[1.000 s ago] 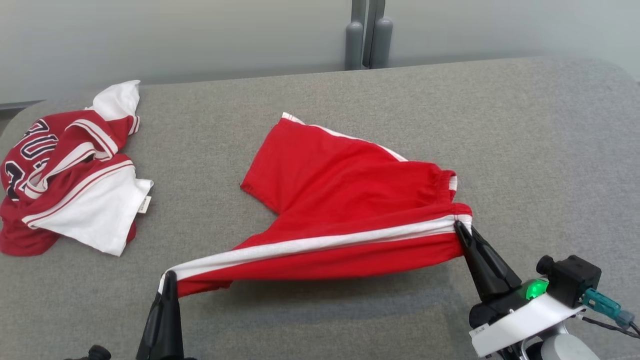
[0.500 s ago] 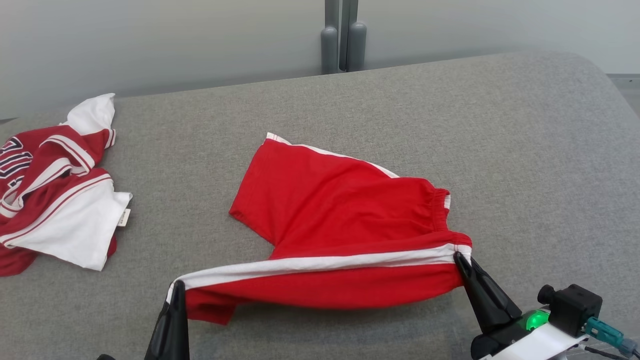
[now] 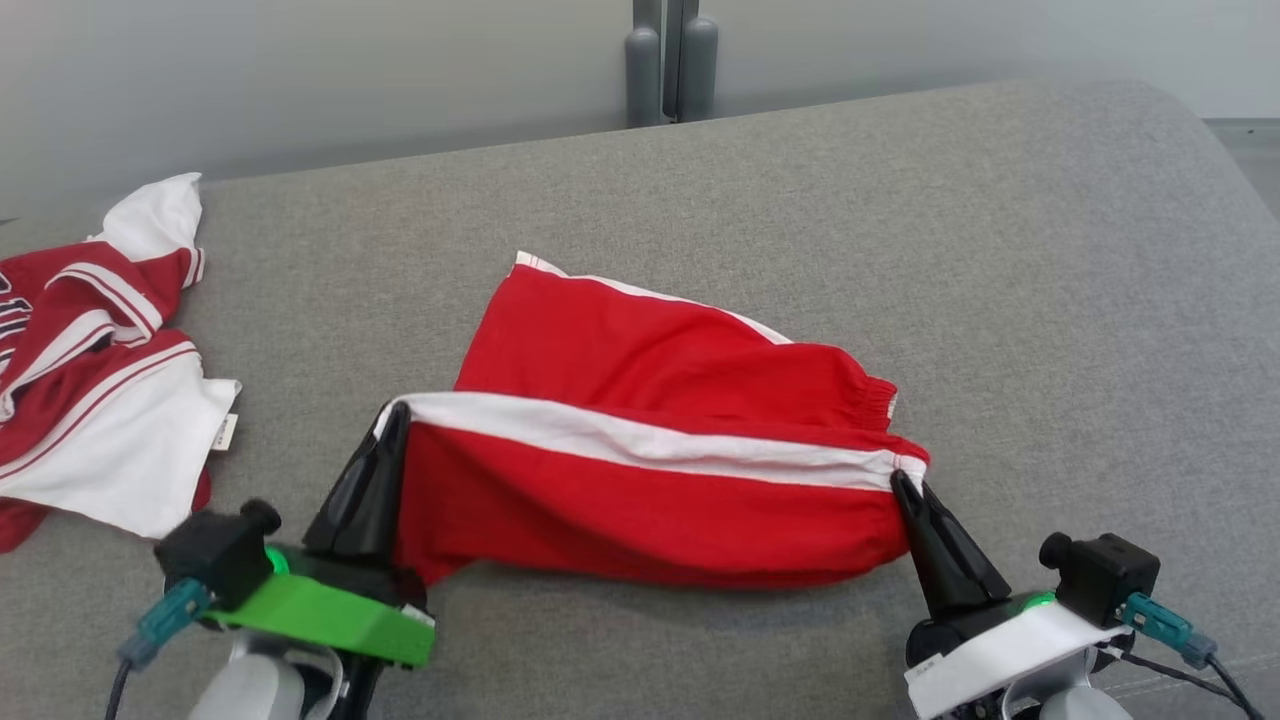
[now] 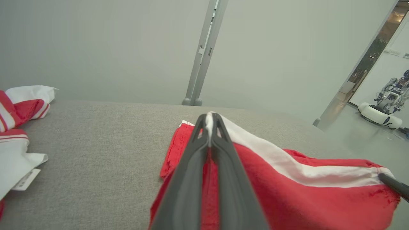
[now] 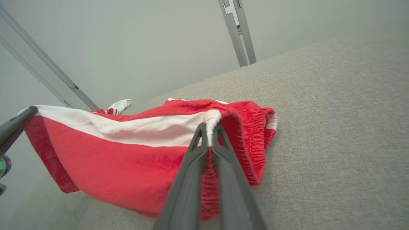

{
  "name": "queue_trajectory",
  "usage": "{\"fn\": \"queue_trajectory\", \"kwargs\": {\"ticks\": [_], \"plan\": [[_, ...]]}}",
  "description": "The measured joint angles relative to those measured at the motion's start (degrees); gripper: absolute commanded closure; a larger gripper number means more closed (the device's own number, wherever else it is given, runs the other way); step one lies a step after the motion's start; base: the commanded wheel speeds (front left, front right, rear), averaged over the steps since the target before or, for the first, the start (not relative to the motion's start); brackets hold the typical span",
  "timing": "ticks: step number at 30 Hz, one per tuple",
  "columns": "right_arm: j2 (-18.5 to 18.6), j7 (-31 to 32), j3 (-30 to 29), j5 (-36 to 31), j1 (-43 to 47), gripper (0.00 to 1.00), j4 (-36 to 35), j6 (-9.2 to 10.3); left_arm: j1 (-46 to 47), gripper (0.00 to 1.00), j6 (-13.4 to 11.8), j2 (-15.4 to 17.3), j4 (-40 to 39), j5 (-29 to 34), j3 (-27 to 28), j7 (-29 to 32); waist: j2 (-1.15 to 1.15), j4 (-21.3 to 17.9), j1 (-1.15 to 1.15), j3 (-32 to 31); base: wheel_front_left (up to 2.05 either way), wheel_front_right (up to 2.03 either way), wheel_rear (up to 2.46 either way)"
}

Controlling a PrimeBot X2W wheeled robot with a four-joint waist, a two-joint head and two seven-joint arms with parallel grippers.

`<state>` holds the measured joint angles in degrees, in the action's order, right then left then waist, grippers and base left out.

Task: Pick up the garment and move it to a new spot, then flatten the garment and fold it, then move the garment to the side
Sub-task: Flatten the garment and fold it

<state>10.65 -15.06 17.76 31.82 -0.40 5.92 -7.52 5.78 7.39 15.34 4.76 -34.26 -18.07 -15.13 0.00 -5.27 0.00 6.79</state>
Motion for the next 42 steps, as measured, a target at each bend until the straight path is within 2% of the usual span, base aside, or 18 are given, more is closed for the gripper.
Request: {"fn": "queue_trajectory", "kwargs": {"ticks": [7, 14, 20, 29, 42], "plan": [[-4.99, 0.00, -2.55, -2.78, -4.55, 1.00, 4.22, 0.01, 14.46, 1.00, 0.00, 3.39, 10.99, -2.43, -7.60, 0.00, 0.00, -1.62, 0.00, 3.45, 0.00, 0.00, 0.00], [-7.26, 0.00, -4.20, -3.69, -9.44, 1.00, 7.87, 0.01, 25.70, 1.00, 0.00, 4.80, 20.69, -4.45, -13.30, 0.00, 0.00, -3.88, 0.00, 7.92, 0.00, 0.00, 0.00], [-7.67, 0.00, -4.12, -2.67, -13.62, 1.00, 10.82, 0.01, 32.42, 1.00, 0.00, 5.38, 27.08, -5.00, -16.07, 0.01, 0.00, -5.56, 0.00, 11.66, 0.00, 0.00, 0.00], [-7.75, 0.00, -2.34, 0.41, -18.30, 1.00, 13.18, 0.01, 39.79, 1.00, 0.00, 5.71, 32.20, -5.22, -19.83, 0.01, 0.00, -7.01, 0.01, 15.95, 0.00, 0.00, 0.00], [-7.82, 0.00, -1.13, 2.21, -22.19, 1.00, 15.52, 0.00, 46.95, 1.00, 0.11, 5.72, 41.76, -6.50, -21.21, 0.01, 0.00, -8.69, 0.01, 19.10, 0.00, 0.00, 0.00]]}}
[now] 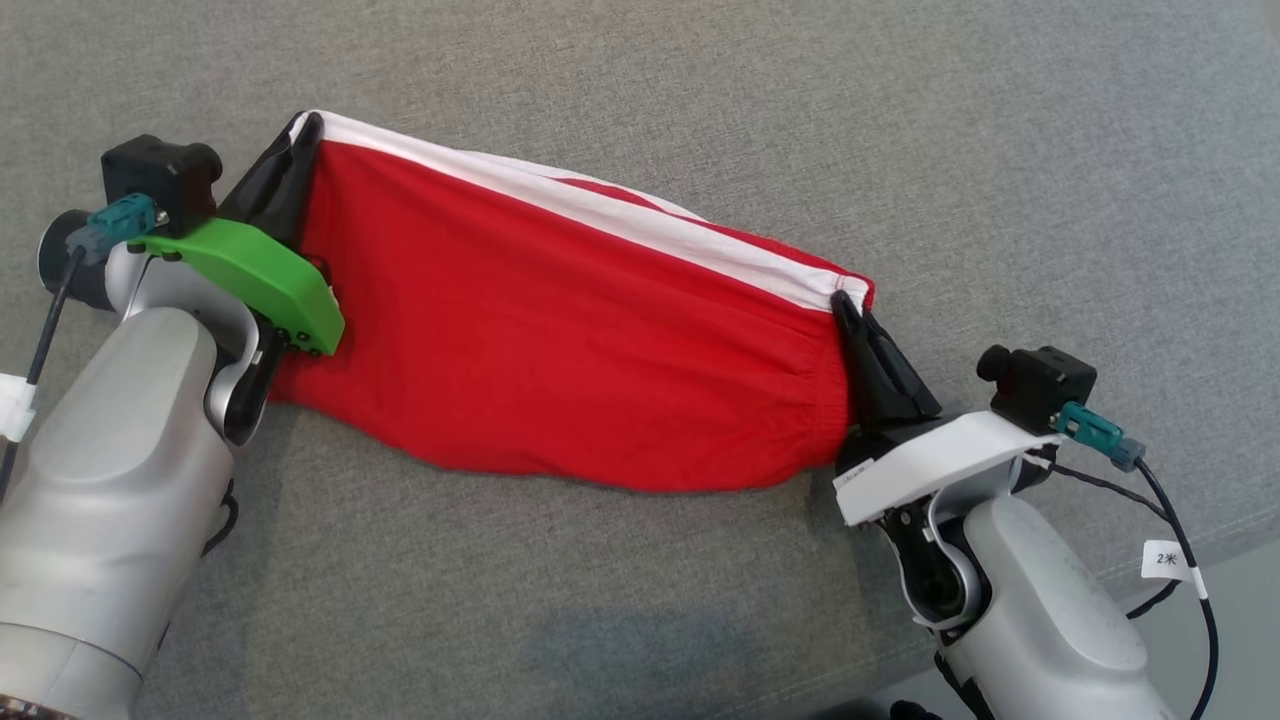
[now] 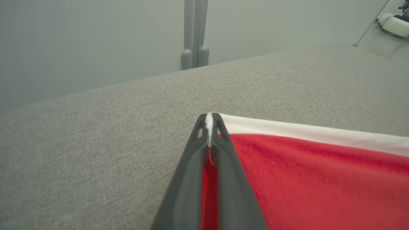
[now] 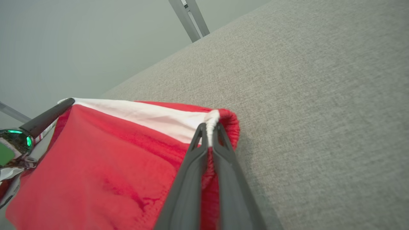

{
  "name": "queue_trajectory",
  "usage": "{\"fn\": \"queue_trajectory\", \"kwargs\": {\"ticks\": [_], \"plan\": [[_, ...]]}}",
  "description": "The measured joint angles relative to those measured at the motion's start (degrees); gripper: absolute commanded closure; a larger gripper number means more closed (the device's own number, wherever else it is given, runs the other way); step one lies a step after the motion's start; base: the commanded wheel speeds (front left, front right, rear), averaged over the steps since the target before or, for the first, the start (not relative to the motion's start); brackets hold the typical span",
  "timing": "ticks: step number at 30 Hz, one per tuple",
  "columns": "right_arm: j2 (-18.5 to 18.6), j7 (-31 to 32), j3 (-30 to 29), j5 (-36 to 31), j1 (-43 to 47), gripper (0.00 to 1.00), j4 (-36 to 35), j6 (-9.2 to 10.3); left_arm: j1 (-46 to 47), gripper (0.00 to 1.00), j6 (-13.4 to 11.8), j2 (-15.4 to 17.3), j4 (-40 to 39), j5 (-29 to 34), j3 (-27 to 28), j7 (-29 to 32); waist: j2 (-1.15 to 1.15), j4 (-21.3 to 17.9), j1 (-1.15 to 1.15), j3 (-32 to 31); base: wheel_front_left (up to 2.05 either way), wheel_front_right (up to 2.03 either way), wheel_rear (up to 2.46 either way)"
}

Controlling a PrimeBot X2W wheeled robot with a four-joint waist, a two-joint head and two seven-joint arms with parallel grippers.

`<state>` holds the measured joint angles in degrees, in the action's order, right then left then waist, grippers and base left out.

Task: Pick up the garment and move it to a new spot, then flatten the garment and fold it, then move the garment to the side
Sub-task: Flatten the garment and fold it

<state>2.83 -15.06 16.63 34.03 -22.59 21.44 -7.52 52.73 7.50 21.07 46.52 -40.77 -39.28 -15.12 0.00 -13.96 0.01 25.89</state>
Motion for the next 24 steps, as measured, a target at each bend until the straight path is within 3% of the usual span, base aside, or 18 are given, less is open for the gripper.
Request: {"fn": "queue_trajectory", "kwargs": {"ticks": [1, 2, 3, 4, 5, 6, 15, 24], "plan": [[0.00, 0.00, 0.00, 0.08, -0.16, 1.00, 0.03, 0.00, 0.27, 1.00, 0.00, -0.08, 0.27, -0.07, -0.10, 0.00, 0.00, -0.06, 0.00, 0.09, 0.00, 0.00, 0.00], [0.00, 0.00, 0.00, 0.08, -0.24, 0.89, 0.11, -0.01, 0.55, 1.00, 0.00, -0.18, 0.59, -0.21, -0.27, -0.01, 0.00, -0.08, 0.00, 0.13, 0.00, 0.00, 0.00], [0.00, 0.00, -0.03, 0.09, -0.25, 0.71, 0.15, -0.01, 0.80, 0.86, 0.00, -0.32, 0.99, -0.38, -0.59, 0.00, 0.00, -0.07, 0.00, 0.10, 0.00, 0.00, 0.00], [0.00, 0.00, -0.09, 0.10, -0.25, 0.56, 0.20, 0.00, 0.93, 0.65, 0.00, -0.45, 1.34, -0.43, -0.98, 0.00, 0.00, -0.04, 0.00, 0.04, 0.00, 0.00, 0.00], [0.00, 0.00, -0.18, 0.10, -0.25, 0.12, 0.26, 0.00, 1.03, 0.27, 0.00, -0.57, 1.68, -0.44, -1.34, 0.00, 0.00, 0.01, 0.00, -0.04, 0.00, 0.00, 0.00], [0.00, 0.00, -0.25, 0.10, -0.25, 0.00, 0.30, -0.01, 1.12, 0.00, 0.00, -0.66, 1.98, -0.44, -1.65, 0.00, 0.00, 0.06, 0.00, -0.15, 0.00, 0.00, 0.00], [0.01, 0.00, -2.26, -2.45, 0.08, 0.00, 0.53, 0.01, 1.99, 0.00, 0.00, -2.19, 3.89, -2.11, -5.71, 0.16, 0.00, 0.59, 0.00, -1.73, 0.00, 0.00, 0.00], [0.01, 0.00, -5.67, -4.49, 3.45, 0.00, -0.79, 0.01, 2.01, 0.00, -0.01, -1.03, 3.39, -4.47, -7.01, 0.15, 0.00, 1.26, 0.00, -4.56, 0.00, 0.00, 0.00]]}}
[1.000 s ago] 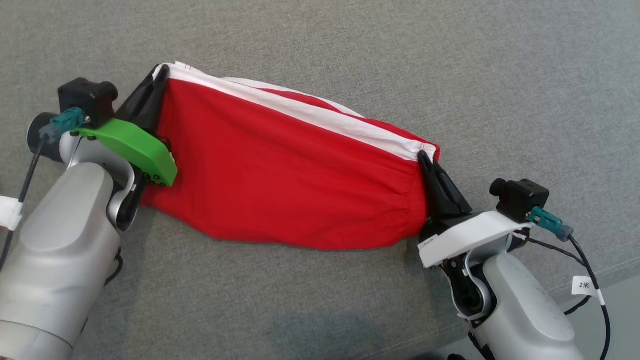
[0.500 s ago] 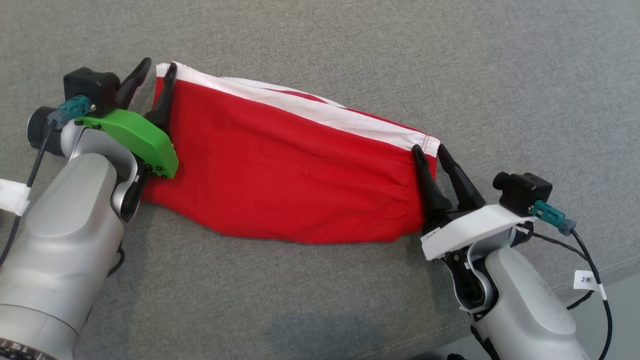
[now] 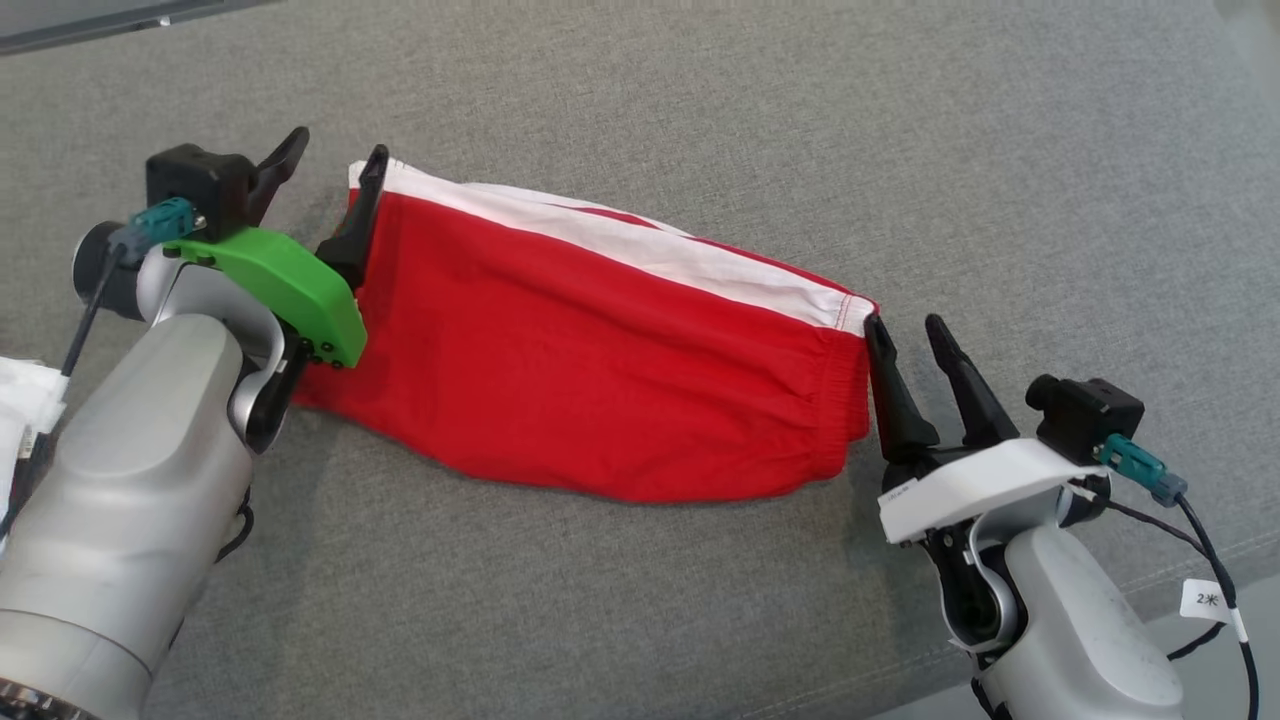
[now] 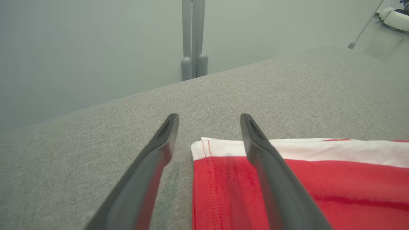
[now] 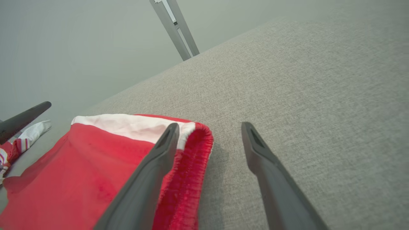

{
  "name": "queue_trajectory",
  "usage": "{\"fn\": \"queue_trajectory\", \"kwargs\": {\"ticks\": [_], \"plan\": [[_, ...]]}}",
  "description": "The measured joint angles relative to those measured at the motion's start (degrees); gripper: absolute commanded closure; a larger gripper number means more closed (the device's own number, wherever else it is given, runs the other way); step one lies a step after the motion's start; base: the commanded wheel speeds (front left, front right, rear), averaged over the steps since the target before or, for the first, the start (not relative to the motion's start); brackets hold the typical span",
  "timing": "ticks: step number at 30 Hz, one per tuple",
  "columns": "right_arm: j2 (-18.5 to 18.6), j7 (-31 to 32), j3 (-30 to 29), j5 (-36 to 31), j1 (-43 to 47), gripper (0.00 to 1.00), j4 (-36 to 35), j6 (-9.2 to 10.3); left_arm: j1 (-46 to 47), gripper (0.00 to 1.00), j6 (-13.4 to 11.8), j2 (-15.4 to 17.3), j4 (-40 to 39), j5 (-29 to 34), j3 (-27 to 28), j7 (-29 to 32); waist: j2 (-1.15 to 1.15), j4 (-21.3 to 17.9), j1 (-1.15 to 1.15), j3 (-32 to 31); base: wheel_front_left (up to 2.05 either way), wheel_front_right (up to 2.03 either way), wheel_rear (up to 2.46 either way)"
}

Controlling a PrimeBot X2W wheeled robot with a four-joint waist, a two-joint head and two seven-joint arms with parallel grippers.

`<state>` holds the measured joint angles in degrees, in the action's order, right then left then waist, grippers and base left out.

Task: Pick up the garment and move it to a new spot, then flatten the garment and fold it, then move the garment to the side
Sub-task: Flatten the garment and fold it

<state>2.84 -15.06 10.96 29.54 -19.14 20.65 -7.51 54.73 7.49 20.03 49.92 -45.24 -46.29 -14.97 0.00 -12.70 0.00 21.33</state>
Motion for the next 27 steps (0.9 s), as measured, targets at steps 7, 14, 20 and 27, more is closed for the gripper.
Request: {"fn": "queue_trajectory", "kwargs": {"ticks": [7, 14, 20, 27], "plan": [[0.00, 0.00, -2.54, -2.04, 3.13, 0.00, -0.70, 0.00, -3.43, 0.00, 0.01, 2.49, -1.91, -2.88, 0.97, -0.07, 0.00, 0.74, 0.00, -2.94, 0.00, 0.00, 0.00], [-0.01, 0.00, -4.21, -2.99, 5.39, 0.00, -2.11, 0.00, -9.42, 0.00, 0.00, 2.87, -3.70, -5.88, 0.69, 1.94, 0.00, 1.86, 0.00, -5.74, 0.00, 0.00, 0.00], [0.00, 0.41, -5.01, -3.57, 6.35, 0.00, -3.81, 0.00, -14.08, 0.00, 0.00, 2.66, -5.43, -8.99, -0.21, 7.31, 0.00, 2.68, -0.01, -7.62, 0.00, 0.00, 0.00], [0.00, 1.35, -5.05, -4.05, 6.86, 0.00, -5.58, 0.00, -15.35, 0.00, -1.93, 2.85, -6.24, -11.59, -0.59, 13.79, 0.00, 2.19, 0.00, -7.70, 0.00, 0.00, 0.00]]}}
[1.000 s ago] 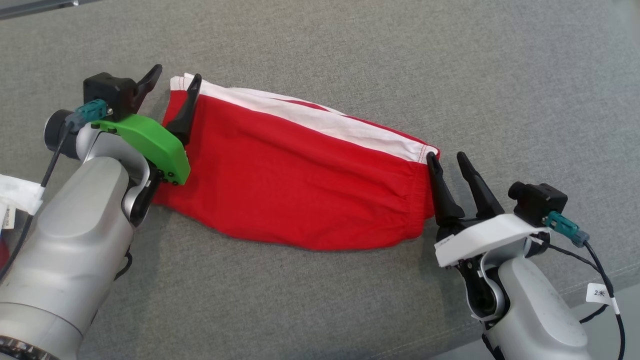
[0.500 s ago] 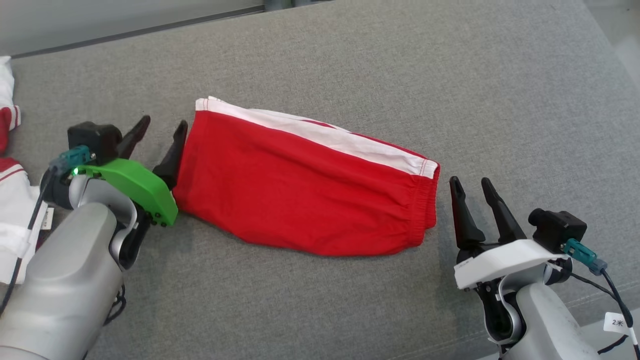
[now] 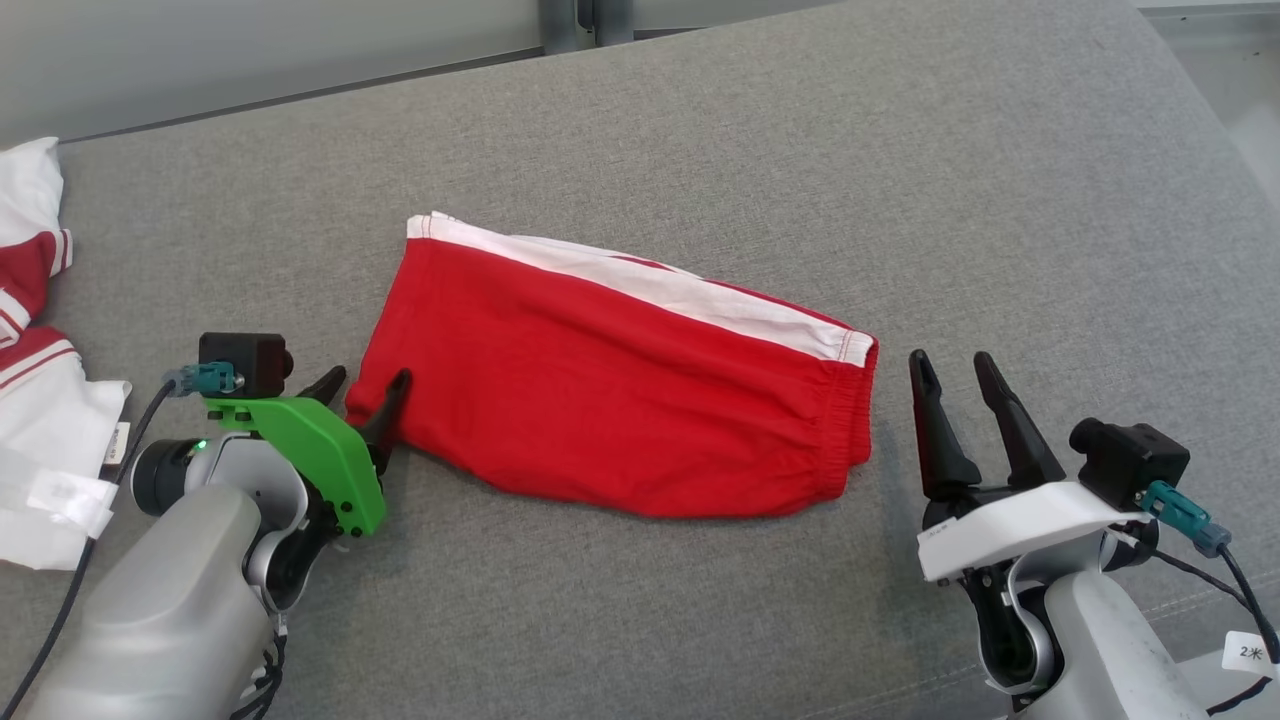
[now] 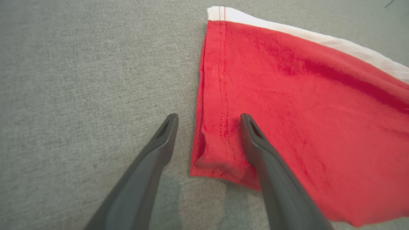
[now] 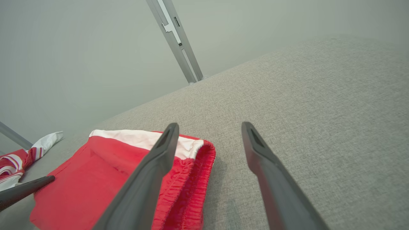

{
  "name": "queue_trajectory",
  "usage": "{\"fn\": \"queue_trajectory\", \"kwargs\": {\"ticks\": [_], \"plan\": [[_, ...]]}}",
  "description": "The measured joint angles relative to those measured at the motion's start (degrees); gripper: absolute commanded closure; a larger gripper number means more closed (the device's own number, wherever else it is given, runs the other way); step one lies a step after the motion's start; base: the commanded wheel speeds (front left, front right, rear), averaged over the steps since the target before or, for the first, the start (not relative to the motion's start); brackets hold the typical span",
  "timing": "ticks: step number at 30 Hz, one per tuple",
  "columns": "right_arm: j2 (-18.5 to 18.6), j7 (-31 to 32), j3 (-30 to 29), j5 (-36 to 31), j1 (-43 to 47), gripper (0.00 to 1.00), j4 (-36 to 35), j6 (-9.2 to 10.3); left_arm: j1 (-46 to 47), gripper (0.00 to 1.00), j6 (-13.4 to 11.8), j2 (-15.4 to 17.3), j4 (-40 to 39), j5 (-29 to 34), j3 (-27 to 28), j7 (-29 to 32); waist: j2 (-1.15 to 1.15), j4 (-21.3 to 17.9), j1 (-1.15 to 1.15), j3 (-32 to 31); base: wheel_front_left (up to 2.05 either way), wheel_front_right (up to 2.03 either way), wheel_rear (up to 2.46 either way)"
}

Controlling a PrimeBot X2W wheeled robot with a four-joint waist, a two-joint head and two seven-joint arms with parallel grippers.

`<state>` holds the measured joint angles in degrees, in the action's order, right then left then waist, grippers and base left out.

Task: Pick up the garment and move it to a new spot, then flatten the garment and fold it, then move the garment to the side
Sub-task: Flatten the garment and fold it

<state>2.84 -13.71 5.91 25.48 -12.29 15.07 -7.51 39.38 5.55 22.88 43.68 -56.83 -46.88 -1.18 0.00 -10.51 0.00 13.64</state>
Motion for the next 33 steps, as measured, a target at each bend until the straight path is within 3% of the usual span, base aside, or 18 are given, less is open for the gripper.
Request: {"fn": "queue_trajectory", "kwargs": {"ticks": [10, 12, 13, 15, 16, 25, 33], "plan": [[0.00, 0.09, 0.15, 0.01, 0.20, 0.00, -0.62, 0.00, -0.13, 0.00, -0.67, 0.27, -0.96, -1.68, -0.19, 5.15, 0.00, -1.32, 0.00, 0.56, 0.00, 0.00, 0.00], [0.00, 0.09, 0.27, 0.02, 0.20, 0.00, -0.65, 0.00, -0.13, 0.23, -0.86, 0.26, -0.91, -1.68, -0.34, 5.49, 0.00, -1.50, 0.00, 0.57, 0.00, 0.00, 0.00], [0.00, 0.08, 0.33, 0.02, 0.20, 0.00, -0.65, 0.00, -0.13, 0.58, -0.88, 0.20, -0.85, -1.77, -0.37, 5.79, 0.00, -1.57, 0.00, 0.56, 0.00, 0.00, 0.00], [0.01, 0.08, 0.45, 0.03, 0.20, 0.00, -0.65, 0.00, -0.12, 0.79, -0.96, -0.15, -0.74, -2.13, -0.40, 6.19, 0.00, -1.63, 0.00, 0.52, 0.00, 0.00, 0.00], [0.00, 0.08, 0.53, 0.05, 0.20, 0.00, -0.65, 0.00, -0.13, 1.00, -0.94, -0.44, -0.71, -2.32, -0.41, 6.23, 0.00, -1.63, 0.00, 0.48, 0.00, 0.00, 0.00], [0.00, -0.01, 0.03, 0.00, 0.62, 0.00, -0.41, 0.00, -2.08, 1.00, -0.36, -1.70, -1.45, -3.99, 0.66, 2.77, 0.00, -0.91, 0.00, -0.67, 0.00, 0.00, 0.00], [-0.01, 0.27, -1.12, -0.78, 1.81, 0.00, -0.33, 0.00, -8.70, 1.00, -4.79, -1.65, -6.13, -6.05, 3.41, -2.47, 0.00, 1.33, 0.00, -2.91, 0.00, 0.00, 0.00]]}}
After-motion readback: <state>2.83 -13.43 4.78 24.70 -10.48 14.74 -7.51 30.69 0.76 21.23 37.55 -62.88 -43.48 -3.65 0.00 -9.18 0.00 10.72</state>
